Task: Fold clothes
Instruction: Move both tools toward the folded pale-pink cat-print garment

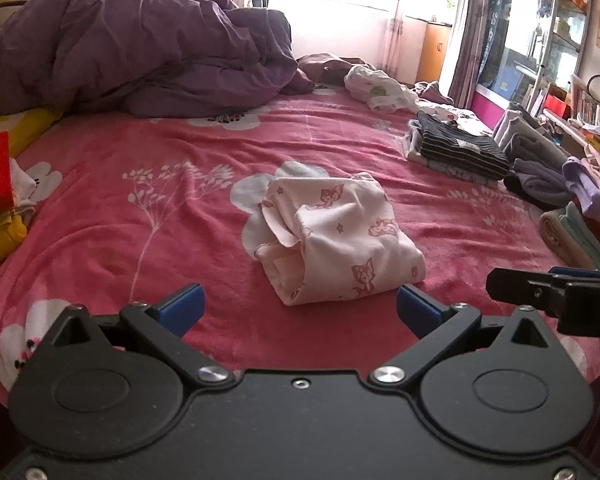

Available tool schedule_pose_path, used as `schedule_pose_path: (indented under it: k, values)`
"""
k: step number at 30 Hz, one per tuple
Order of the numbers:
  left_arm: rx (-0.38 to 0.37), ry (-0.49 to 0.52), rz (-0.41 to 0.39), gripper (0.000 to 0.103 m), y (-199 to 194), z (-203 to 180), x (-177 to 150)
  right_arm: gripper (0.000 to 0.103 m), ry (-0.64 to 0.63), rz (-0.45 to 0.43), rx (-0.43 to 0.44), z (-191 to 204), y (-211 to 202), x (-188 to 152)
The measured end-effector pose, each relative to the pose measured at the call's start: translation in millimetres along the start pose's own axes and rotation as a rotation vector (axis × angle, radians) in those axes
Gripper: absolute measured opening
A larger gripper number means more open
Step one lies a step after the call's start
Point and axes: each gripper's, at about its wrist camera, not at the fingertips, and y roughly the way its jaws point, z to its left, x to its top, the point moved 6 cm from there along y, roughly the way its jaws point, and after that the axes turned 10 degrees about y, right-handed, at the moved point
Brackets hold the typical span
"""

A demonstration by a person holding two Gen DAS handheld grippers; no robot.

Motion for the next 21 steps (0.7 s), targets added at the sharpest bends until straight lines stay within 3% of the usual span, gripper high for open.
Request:
schedule_pose_path:
  k: [21]
  values:
    - [-0.007, -0.018, 0.029, 0.103, 8.1, 3.8, -2.2, 0.103, -0.013, 0.022, 0.003, 3.6, 4.4, 0.8]
